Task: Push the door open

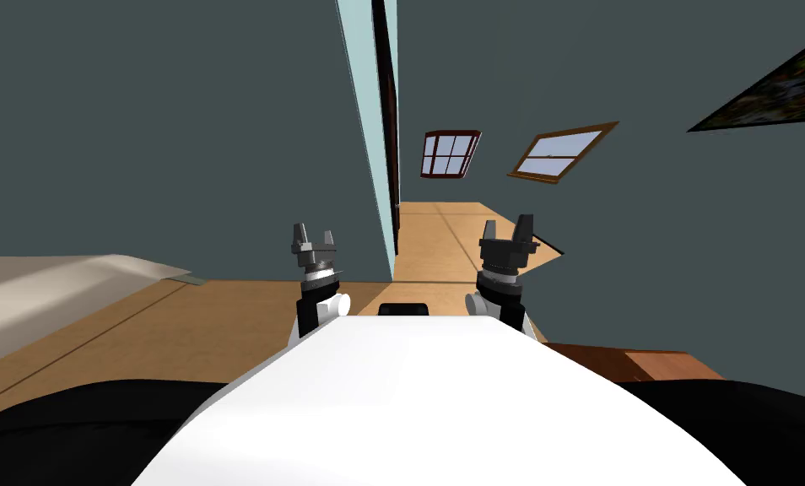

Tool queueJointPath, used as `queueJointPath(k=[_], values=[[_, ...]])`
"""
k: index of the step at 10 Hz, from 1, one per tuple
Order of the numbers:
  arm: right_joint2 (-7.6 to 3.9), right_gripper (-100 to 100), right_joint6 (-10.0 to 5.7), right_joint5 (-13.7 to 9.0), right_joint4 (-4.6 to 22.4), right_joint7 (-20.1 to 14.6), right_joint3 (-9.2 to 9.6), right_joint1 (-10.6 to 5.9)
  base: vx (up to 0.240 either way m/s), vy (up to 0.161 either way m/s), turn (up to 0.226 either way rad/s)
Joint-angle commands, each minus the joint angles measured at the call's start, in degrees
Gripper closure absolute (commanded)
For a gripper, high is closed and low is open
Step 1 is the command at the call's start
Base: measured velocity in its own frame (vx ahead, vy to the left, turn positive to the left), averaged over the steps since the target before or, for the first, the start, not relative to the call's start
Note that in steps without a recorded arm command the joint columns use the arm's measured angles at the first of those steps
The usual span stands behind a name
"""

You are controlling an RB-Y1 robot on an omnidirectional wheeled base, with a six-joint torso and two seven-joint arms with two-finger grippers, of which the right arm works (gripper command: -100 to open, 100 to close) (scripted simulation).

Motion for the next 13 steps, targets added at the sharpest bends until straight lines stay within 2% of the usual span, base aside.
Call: queueJointPath(k=[1,10,13], values=[[-0.49,-100,0.13,-0.9,1.1,-0.6,0.50,-0.57,0.150,-0.146,0.199],[-2.48,-100,0.93,-6.9,8.2,-4.1,3.72,-4.22,0.092,-0.194,0.198],[-3.07,-100,1.28,-9.5,11.3,-5.7,5.11,-5.81,0.126,-0.238,0.251]])
